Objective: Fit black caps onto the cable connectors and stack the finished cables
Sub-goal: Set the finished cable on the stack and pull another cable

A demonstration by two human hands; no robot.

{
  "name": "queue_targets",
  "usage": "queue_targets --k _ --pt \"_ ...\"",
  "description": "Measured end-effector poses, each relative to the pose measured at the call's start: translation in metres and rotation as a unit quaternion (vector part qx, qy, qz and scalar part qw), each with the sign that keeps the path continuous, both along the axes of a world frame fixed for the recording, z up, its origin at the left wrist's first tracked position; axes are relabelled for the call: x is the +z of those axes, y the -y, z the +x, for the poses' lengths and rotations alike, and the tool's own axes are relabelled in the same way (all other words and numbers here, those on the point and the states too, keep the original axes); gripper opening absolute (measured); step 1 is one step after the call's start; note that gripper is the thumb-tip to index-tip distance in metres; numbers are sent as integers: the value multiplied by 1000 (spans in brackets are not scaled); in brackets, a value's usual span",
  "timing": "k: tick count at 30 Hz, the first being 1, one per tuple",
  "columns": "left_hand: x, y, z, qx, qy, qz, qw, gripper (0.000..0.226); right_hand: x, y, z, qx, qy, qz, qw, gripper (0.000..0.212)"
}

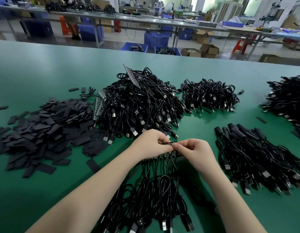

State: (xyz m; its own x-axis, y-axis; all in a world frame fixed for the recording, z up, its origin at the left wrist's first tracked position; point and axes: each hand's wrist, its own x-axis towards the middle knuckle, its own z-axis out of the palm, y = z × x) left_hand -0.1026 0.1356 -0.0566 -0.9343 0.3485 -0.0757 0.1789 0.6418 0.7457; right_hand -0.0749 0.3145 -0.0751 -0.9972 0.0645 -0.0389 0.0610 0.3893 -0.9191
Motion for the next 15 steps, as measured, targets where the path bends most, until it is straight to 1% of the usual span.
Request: queue_targets --k 2,6,8,10,12,13,15 --pt "-1 -2 0 13 -8 -22 1000 12 -2 3 -1 -17 -17 19 1000 14" --pt "-6 -4 0 63 -36 -81 994 15 -4 14 3 -36 -79 62 994 21" --pt "-7 -3 -1 74 -37 -92 992 14 -4 21 8 -40 -105 64 992 22" --pt "-7 1 -2 70 -30 -95 993 13 4 20 12 -74 -131 43 988 19" --pt "-8 7 -3 74 -31 -106 991 12 16 10 15 -117 -157 1 981 15" --pt "-8 9 -3 77 -32 -103 991 13 23 3 18 -126 -165 -32 978 13" --pt "-7 13 -3 72 -28 -67 995 14 37 -6 29 -114 -186 -94 971 12"
